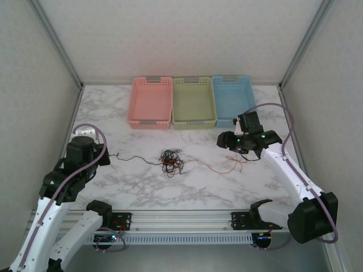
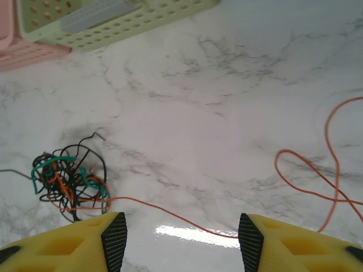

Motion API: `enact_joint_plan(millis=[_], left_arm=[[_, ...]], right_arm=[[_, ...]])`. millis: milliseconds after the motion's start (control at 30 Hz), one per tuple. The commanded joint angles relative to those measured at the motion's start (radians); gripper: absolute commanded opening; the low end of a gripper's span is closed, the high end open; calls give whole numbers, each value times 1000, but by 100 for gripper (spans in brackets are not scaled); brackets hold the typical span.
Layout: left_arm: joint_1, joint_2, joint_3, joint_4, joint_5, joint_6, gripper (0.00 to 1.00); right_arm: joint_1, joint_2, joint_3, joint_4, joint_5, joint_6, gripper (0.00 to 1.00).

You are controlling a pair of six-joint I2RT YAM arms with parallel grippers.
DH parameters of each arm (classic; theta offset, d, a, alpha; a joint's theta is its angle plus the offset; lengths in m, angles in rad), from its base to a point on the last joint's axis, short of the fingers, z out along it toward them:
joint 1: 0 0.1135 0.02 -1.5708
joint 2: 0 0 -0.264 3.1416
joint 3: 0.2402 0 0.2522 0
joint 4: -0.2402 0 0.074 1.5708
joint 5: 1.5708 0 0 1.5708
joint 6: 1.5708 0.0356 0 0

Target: Untangle the cables

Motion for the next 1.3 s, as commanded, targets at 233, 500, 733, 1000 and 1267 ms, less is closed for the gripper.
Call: enact_joint_plan(millis=[233, 500, 733, 1000, 1267], left_arm=[[7, -19, -22, 15, 17, -13, 0], [7, -26, -28, 17, 23, -13, 0], [7, -25, -30, 18, 25, -13, 0], [7, -29, -32, 20, 28, -14, 0], [7, -28, -34, 21, 29, -14, 0]], right_arm=[[224, 311, 163, -12, 41, -185, 54], [305, 552, 264, -32, 66, -272, 54], [319, 576, 238, -26, 25, -295, 52], [342, 621, 243, -40, 20, -304, 47], [351, 625, 240, -31, 16, -301, 32]])
